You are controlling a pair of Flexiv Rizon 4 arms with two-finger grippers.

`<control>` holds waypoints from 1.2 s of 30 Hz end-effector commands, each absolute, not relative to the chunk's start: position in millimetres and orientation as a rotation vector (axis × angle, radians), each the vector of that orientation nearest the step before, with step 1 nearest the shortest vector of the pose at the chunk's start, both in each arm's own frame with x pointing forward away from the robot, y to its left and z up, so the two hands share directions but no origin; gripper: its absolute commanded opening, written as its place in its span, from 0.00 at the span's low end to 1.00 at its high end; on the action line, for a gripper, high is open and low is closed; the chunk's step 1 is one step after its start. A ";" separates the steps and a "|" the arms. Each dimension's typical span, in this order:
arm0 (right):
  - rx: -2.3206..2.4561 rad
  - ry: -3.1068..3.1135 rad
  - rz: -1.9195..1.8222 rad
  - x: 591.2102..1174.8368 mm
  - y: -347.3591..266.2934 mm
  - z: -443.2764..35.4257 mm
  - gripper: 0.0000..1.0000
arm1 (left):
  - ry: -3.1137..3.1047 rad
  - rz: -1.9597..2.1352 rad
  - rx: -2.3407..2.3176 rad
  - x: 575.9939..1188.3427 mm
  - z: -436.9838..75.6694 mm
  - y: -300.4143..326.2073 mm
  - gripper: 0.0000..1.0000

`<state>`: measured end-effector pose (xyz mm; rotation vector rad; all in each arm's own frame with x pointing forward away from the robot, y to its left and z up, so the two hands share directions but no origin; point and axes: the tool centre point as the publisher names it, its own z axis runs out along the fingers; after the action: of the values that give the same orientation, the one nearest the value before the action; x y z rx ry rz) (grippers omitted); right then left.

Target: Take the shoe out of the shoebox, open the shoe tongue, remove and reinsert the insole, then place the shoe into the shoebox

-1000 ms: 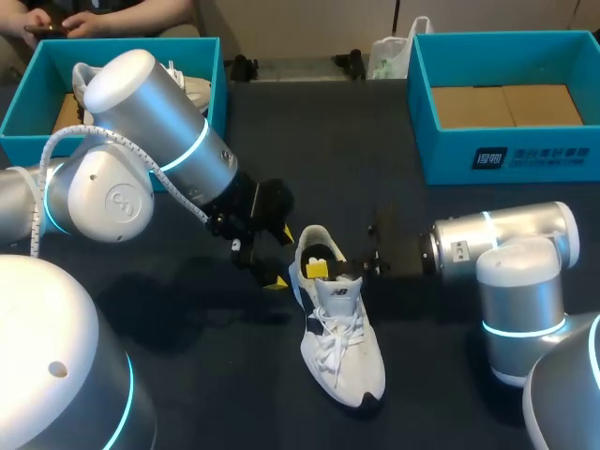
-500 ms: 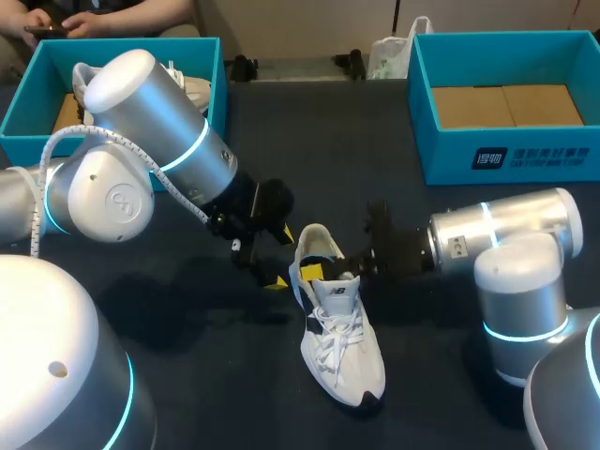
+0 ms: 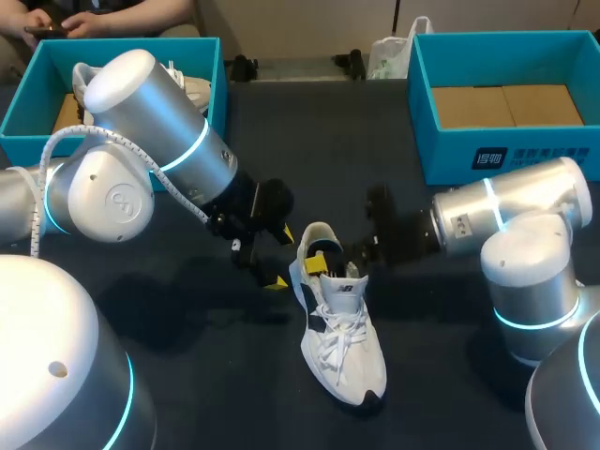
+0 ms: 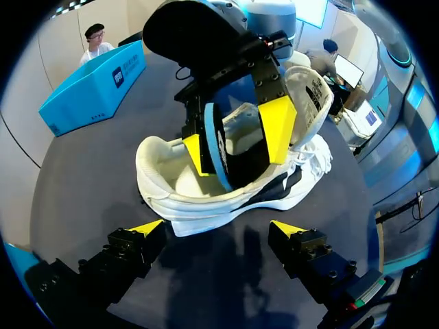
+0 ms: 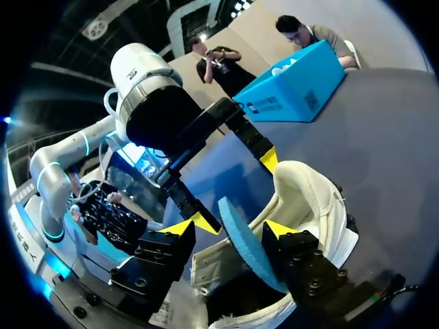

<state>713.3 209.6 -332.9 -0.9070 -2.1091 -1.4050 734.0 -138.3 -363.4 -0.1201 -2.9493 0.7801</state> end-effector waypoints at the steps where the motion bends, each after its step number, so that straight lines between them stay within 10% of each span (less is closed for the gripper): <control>1: -0.908 -2.148 -1.347 714.5 205.7 -324.0 0.72 | -2.950 0.780 -0.121 733.6 -364.2 -138.5 1.00; 36: -1.055 -2.307 -0.920 747.3 151.6 -281.8 0.76 | -2.921 0.729 -0.190 744.4 -339.2 -120.2 1.00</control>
<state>745.7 156.6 -292.2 -1.0829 -2.2685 -1.0707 737.9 -130.1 -356.1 -0.1777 -2.9376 0.7483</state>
